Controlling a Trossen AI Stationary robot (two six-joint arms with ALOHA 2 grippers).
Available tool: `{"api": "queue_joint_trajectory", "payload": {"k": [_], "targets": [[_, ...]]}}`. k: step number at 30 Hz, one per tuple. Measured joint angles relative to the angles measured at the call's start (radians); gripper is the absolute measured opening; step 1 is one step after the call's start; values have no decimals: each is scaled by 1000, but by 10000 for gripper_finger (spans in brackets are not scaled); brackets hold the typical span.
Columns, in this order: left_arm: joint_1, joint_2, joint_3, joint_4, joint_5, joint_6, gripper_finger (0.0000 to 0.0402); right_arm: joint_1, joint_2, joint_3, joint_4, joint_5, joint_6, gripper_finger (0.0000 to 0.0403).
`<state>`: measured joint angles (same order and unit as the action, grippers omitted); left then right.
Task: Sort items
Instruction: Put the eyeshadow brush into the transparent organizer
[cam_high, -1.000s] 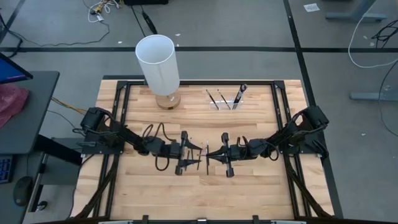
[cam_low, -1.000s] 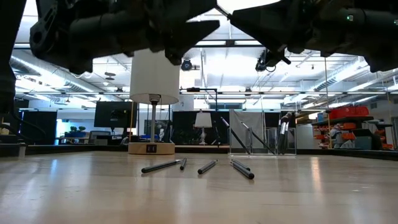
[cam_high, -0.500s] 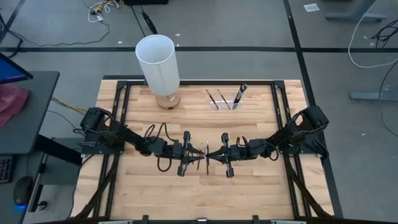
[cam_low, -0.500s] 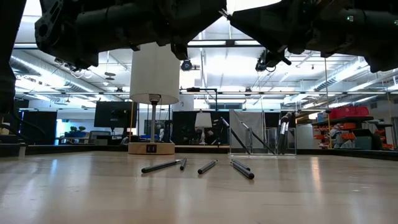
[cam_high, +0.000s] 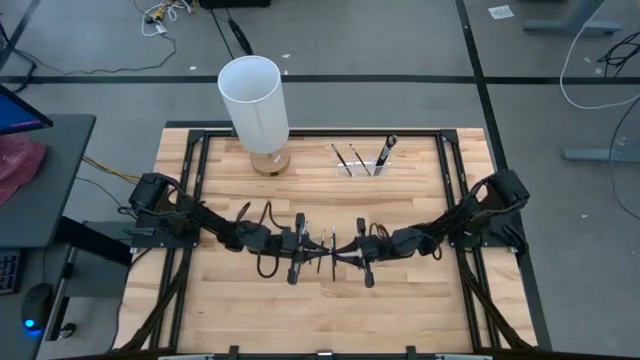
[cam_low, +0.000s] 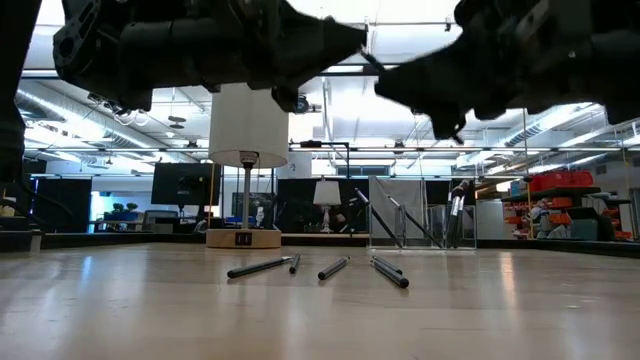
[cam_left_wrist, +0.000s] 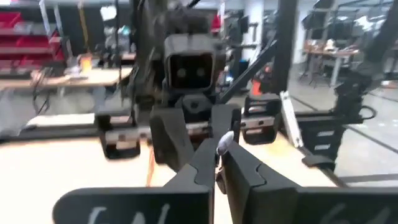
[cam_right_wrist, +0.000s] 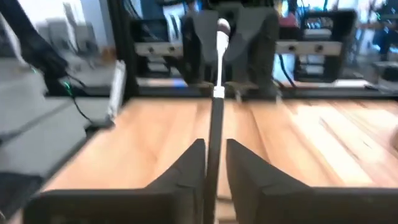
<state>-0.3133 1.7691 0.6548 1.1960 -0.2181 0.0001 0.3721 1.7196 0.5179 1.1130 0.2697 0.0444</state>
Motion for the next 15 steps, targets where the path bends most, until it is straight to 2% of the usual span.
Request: {"api": "queue_joint_trajectory", "payload": {"k": [5,9,15], "targets": [[4,0,0,-83,-88,-60,15,-1,-80,13,-305,103,22,134],[30,0,0,-137,-123,-124,16,-1,-113,92,-544,126,30,181],[65,0,0,-169,-129,-191,16,-1,-84,254,-791,235,27,198]]}}
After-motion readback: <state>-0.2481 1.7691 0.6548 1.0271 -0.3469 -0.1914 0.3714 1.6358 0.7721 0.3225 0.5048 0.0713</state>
